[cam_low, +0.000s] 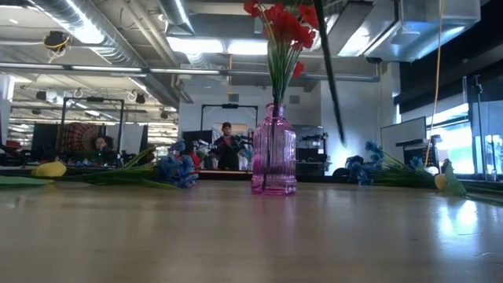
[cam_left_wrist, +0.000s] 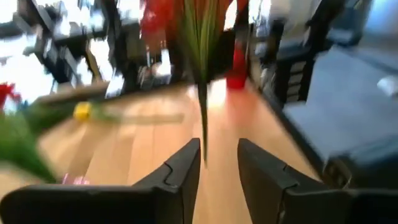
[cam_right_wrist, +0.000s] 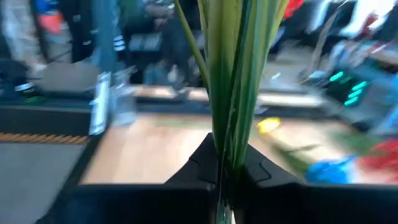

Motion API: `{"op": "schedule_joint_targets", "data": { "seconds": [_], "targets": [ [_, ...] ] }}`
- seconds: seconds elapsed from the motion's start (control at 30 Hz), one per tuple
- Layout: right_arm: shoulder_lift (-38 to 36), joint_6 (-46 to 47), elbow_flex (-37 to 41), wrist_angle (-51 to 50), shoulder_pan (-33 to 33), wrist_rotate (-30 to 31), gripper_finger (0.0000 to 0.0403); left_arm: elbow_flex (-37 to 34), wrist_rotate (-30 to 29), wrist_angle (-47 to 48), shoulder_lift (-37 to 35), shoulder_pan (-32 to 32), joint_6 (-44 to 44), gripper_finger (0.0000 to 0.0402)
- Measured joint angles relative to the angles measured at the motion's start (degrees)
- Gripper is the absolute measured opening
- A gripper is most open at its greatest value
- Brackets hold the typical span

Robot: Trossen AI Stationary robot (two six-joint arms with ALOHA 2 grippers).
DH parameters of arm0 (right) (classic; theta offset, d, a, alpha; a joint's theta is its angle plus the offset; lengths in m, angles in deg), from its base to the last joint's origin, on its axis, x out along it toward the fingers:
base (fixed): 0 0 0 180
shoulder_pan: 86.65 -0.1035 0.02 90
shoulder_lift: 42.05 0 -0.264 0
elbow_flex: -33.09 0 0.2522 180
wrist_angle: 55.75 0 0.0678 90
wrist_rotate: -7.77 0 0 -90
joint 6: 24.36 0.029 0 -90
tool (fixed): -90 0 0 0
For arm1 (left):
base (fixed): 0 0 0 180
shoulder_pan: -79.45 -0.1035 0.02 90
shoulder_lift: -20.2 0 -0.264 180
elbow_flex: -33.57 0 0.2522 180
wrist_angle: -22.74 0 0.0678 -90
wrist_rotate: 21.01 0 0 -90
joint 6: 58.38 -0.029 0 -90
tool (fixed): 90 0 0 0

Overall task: Sort flowers into vase by color
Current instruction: Put the right red flowers into the violet vase

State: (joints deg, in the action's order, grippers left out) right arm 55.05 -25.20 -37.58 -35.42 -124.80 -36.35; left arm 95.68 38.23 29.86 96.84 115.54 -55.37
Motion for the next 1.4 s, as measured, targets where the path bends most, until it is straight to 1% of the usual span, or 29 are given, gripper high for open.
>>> {"op": "schedule_joint_targets", "data": {
  "seconds": [0.1, 0.13, 0.17, 0.27, 0.33, 0.47, 0.6, 0.77, 0.97, 1.07, 1.17, 1.3, 1.4],
  "targets": [
    [-2.9, -7.8, -0.1, 3.7, 1.3, 4.1, 0.0018, -2.6, -1.0, 2.6, -0.7, -0.9, 2.9, 0.0106],
    [-3.6, -10.4, -0.1, 5.5, 2.2, 4.3, 0.0015, -3.9, -1.5, 2.4, -0.6, -1.4, 3.7, 0.0104],
    [-4.1, -12.5, 0.0, 7.8, 3.3, 3.8, 0.0011, -5.4, -1.9, 1.5, -0.5, -2.1, 4.5, 0.0102],
    [-4.9, -16.9, -0.1, 13.0, 7.5, -1.2, 0.0008, -10.9, -2.0, -4.2, -0.5, -4.5, 7.9, 0.0094],
    [-5.0, -17.5, -0.1, 13.9, 10.8, -3.7, 0.0013, -15.0, -2.1, -9.6, -0.5, -5.9, 9.2, 0.0090],
    [-4.7, -17.6, -0.1, 12.8, 16.5, -4.5, 0.0012, -22.2, -1.6, -20.6, -0.5, -7.5, 10.4, 0.0084],
    [-4.6, -17.6, 0.0, 9.8, 19.6, -4.9, 0.0007, -26.3, -1.6, -27.0, -0.5, -7.6, 10.5, 0.0079],
    [-4.6, -17.1, 0.0, 7.2, 20.3, -4.4, 0.0017, -27.2, -1.5, -28.0, -0.5, -7.6, 10.5, 0.0079],
    [-4.5, -12.3, 0.0, 1.4, 20.2, -2.6, 0.0009, -27.2, -1.0, -28.2, -0.5, -7.5, 10.5, 0.0079],
    [-4.5, -9.6, 0.0, -0.5, 20.2, -2.4, 0.0015, -27.2, 0.4, -28.4, -0.5, -7.5, 10.5, 0.0079],
    [-4.5, -9.9, 0.0, 0.6, 20.2, -1.9, 0.0021, -27.2, 0.4, -29.0, -0.5, -7.5, 10.4, 0.0078],
    [-4.8, -11.9, -0.2, 4.5, 20.2, -2.0, 0.0014, -27.2, 0.4, -29.1, -0.5, -7.5, 10.4, 0.0078],
    [-4.8, -12.2, -0.4, 4.9, 19.6, -1.9, 0.0011, -27.2, 0.4, -29.1, -0.5, -7.5, 10.5, 0.0078]
  ]
}}
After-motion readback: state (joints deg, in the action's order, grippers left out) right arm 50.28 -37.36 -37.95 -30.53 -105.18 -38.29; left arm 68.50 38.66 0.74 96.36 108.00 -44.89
